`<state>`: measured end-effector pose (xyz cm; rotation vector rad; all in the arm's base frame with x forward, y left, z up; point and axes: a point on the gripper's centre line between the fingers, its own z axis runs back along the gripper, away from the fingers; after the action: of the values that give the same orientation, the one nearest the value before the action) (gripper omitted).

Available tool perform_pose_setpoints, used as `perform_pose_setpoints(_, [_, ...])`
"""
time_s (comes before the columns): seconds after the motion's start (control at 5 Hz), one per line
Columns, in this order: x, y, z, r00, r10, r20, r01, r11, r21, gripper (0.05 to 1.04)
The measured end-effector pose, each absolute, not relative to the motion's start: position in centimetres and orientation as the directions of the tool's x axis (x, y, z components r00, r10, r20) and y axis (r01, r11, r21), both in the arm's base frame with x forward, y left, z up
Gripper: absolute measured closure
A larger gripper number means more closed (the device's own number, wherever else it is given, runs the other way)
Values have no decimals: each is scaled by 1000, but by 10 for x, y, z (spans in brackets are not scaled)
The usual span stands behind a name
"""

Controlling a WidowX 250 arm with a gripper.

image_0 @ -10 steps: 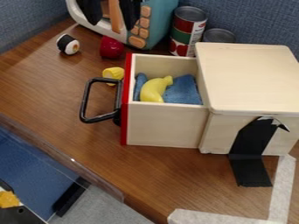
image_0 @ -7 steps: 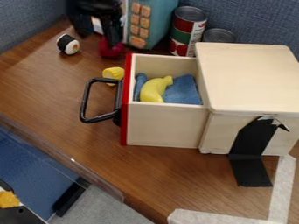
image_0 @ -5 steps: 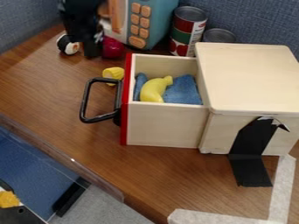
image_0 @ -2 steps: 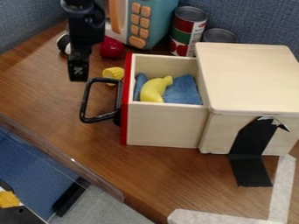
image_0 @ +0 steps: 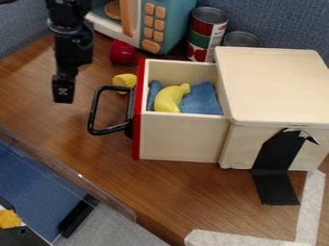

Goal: Close the drawer

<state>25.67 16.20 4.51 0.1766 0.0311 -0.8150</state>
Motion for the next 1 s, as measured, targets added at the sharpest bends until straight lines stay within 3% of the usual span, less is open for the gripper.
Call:
perform_pose_setpoints(0.2, [239,154,30,647,-754,-112,762,638,108,83])
perform_pose_setpoints(0.4, [230,143,34,620,-780,-80,784,612,106,83])
perform_pose_setpoints(1.0, [235,121,36,643,-766,-3,765,642,51,83])
